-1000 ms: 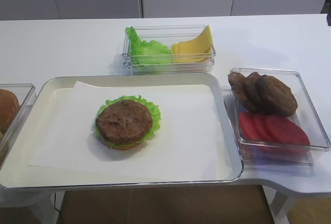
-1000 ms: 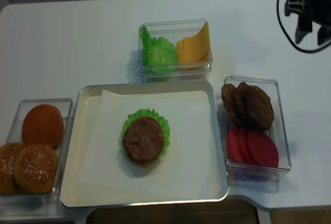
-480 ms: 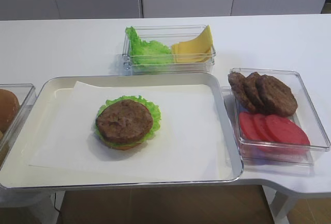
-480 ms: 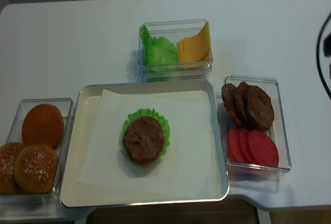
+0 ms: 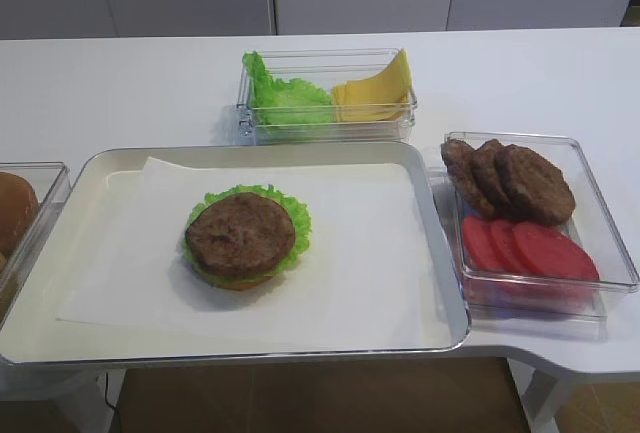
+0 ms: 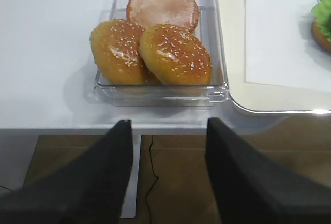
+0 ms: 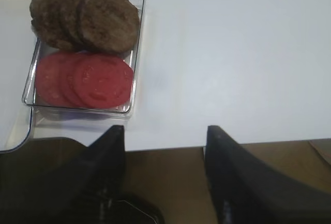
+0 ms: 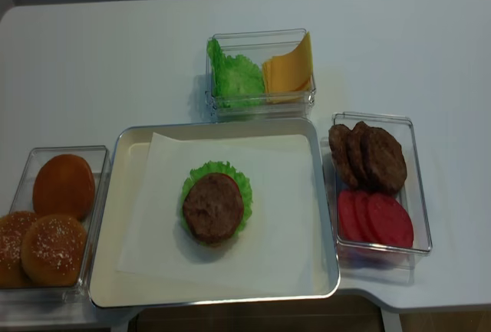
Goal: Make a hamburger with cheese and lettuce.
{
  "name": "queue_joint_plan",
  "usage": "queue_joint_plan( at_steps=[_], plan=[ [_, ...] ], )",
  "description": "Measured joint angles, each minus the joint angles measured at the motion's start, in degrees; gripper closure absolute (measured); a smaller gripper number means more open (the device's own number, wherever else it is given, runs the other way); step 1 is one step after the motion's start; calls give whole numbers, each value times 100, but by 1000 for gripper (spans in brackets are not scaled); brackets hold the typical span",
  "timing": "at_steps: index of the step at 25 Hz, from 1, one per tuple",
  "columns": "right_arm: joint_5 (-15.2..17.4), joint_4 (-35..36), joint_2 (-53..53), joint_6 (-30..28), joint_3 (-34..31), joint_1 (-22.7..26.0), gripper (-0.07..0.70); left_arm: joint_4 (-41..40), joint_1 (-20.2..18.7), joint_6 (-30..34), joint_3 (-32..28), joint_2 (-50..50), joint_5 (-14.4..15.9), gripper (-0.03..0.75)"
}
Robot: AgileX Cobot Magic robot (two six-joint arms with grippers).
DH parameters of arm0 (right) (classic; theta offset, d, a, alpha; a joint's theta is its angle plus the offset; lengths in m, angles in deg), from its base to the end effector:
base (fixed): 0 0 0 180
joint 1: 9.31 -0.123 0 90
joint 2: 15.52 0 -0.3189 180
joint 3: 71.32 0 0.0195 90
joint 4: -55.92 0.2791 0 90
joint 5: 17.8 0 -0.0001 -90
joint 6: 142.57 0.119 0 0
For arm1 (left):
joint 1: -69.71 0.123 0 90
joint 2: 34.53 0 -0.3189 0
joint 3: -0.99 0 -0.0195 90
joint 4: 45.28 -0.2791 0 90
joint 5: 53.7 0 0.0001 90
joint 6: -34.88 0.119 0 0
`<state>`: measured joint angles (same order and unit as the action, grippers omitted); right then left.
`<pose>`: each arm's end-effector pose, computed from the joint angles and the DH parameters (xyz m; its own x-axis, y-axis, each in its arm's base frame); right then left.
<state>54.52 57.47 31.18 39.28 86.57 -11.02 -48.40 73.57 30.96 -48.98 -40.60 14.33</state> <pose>0.1089 0.0063 0.3815 -0.7794 0.0172 -0.6263 -0.0144 0.9989 0.0455 0.0015 0.0061 0.2622 -0.5526 -0.0853 -0.8290 -0.1357 0.9907 -0.0116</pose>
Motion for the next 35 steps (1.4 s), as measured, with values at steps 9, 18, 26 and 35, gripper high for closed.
queue_joint_plan(
  at_steps=[9, 18, 26, 35],
  plan=[
    [49, 155, -1538, -329, -931, 0, 258, 0, 0, 0, 0, 0, 0, 371],
    [62, 386, -2626, -650, -1754, 0, 258, 0, 0, 0, 0, 0, 0, 371],
    [84, 399, -3695, -671, -2204, 0, 258, 0, 0, 0, 0, 0, 0, 371],
    [-409, 615, -3862, -760, -2682, 0, 258, 0, 0, 0, 0, 0, 0, 371]
  ],
)
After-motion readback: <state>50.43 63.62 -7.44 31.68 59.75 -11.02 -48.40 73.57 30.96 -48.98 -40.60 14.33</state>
